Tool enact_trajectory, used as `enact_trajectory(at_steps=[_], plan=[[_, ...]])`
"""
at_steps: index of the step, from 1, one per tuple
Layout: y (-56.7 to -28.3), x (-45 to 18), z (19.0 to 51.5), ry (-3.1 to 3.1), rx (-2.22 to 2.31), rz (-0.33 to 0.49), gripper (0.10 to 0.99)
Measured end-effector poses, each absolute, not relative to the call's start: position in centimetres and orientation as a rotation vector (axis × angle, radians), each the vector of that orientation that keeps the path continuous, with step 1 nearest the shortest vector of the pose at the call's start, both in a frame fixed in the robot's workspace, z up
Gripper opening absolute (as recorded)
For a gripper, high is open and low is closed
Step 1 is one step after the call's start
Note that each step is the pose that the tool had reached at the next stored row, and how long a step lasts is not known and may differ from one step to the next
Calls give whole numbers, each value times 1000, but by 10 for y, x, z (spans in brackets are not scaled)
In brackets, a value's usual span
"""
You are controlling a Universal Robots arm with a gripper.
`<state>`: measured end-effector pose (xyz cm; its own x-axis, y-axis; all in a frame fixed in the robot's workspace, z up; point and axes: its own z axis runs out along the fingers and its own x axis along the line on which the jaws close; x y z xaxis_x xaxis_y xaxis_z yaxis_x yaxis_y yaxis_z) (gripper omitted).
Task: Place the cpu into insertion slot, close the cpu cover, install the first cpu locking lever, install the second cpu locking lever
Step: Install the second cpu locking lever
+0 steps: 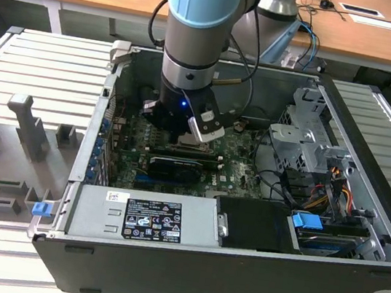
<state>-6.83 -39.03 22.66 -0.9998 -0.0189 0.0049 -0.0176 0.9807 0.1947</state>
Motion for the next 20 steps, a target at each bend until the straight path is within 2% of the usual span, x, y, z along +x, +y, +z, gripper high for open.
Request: enact_trajectory(at_steps=[5, 12, 20], plan=[[-394, -68, 230, -3118, 27, -320, 106], [-394, -68, 267, -3118, 27, -320, 106], [-396, -51, 250, -3111, 24, -322, 106]])
